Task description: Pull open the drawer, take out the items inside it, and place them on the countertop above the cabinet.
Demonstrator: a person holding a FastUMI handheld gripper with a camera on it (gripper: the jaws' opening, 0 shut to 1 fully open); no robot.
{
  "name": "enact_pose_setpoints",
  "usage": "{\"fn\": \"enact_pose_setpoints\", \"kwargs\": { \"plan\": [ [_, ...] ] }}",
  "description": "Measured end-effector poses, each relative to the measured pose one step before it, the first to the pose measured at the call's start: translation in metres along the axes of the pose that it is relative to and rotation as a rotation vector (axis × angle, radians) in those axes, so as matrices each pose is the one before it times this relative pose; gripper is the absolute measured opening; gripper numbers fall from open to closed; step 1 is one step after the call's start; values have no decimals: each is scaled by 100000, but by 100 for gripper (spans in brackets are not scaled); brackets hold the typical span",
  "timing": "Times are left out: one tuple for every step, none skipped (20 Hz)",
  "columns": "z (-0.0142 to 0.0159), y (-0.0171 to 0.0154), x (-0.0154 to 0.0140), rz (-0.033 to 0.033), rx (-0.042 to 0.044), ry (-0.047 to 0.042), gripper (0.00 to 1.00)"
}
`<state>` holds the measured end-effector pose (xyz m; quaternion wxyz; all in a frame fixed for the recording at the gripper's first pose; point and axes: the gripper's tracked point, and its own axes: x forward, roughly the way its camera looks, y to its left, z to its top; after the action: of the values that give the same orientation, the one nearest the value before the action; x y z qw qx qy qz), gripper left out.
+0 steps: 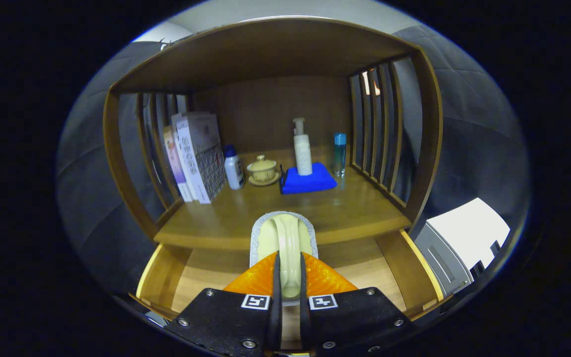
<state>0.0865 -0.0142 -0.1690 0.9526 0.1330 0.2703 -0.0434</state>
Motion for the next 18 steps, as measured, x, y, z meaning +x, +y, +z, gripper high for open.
{"fn": "enact_pose_setpoints", "kwargs": {
  "plan": [
    [805,-204,498,-820,918,-1204,15],
    [828,-40,616,-84,389,-1112,15],
    [686,59,773,-103,383,-985,15],
    [685,189,893,305,-243,-872,15],
    [607,218,948,80,-967,-594,15],
    [522,251,1021,-97,-1713,-254,15],
    [309,277,1132,-10,-1863,337,15],
    [397,374,1170,342,-1776,-13,15],
    [-10,430,1047,708,-2188,1150,15],
    [150,177,981,-377,-2138,845,15],
    [-21,163,903,-66,-2301,756,15],
    [-27,84,677,-740,-1229,908,15],
    [-275,328,593,639,-743,864,15],
    [-147,526,445,1285,-383,1126,15],
    [-463,339,748,715,-639,1305,15],
    [-302,136,423,271,-578,991,15],
    [-400,-26,653,-361,-435,864,15],
    [-180,71,485,-8,-234,675,16]
  ]
}}
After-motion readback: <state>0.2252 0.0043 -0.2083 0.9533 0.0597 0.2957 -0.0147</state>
